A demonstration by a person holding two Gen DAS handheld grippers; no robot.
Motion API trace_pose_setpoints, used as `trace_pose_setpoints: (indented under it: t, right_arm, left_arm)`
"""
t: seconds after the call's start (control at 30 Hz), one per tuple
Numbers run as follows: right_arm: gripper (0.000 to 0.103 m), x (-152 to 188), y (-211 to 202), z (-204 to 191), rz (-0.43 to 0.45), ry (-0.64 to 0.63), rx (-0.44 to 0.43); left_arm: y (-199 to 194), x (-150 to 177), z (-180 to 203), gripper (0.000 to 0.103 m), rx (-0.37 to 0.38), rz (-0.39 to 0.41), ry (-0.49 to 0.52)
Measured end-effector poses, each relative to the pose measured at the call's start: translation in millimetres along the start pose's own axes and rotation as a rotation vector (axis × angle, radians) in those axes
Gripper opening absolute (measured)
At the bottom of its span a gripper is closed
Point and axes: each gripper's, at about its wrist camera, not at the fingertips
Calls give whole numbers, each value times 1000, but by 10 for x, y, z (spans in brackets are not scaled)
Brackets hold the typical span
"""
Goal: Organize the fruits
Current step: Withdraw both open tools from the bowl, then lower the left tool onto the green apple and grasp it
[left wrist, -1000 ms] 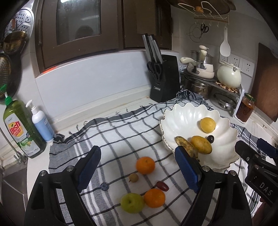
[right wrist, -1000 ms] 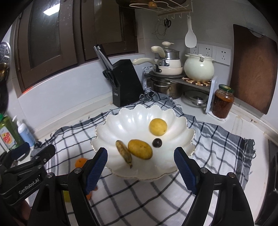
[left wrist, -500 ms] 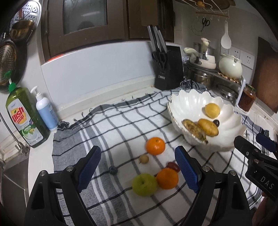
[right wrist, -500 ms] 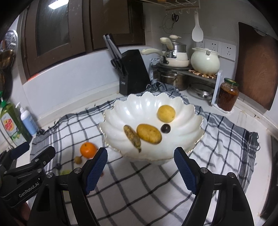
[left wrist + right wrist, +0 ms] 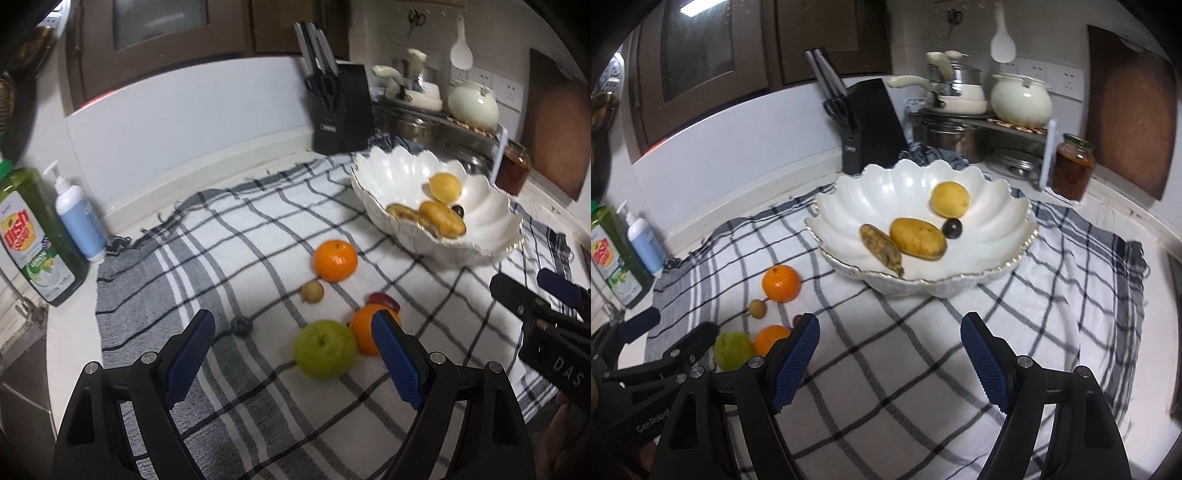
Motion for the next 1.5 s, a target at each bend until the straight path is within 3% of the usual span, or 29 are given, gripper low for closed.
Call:
trace_pose_setpoints:
  t: [0.23,0.53,0.8,1.03,1.27,1.5]
  right_arm:
    - [80,199,16,-33,-27,63,50]
    - [81,326,-28,-166,-27,72,220]
    - [85,389,1,-163,-45,103,220]
    - [85,412,81,-170,-71,92,224]
    - [85,409,90,-173,-74,94,221]
    - [85,400,92,-153,-72,97,221]
  left_arm:
    - [139,103,-61,87,62,-51,36]
    - [331,189,-213,85,138,-105,29]
    - [433,208,-158,84,189,-134,96]
    - [617,234,-131,72,218,-190,98]
    - [672,250,-85,48,232,-211,107]
    - [650,248,-100,47,223,-209,81]
Point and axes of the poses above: each gripper's, at about its wrist camera, not at the fingertips, and y roughly the way its jaws point, z to its right, x to its underside, and after that the axes turned 13 degrees about x, right-handed
